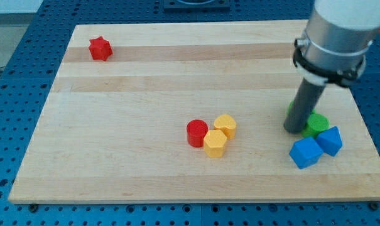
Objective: Push the blue cube and green circle in the opposite direction
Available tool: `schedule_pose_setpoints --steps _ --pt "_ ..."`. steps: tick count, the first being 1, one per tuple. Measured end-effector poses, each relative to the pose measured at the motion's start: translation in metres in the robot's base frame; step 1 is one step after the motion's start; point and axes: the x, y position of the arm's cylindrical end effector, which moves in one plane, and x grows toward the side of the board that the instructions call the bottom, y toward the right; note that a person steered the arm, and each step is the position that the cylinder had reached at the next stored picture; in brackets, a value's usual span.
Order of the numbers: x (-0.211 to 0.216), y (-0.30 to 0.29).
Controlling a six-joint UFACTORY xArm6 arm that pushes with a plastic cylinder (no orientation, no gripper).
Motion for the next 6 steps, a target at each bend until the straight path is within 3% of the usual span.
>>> schedule_pose_setpoints --steps 2,4,6 --pt "-0.026 -0.008" --pt "0.068 -0.009" --pt "0.012 0.013"
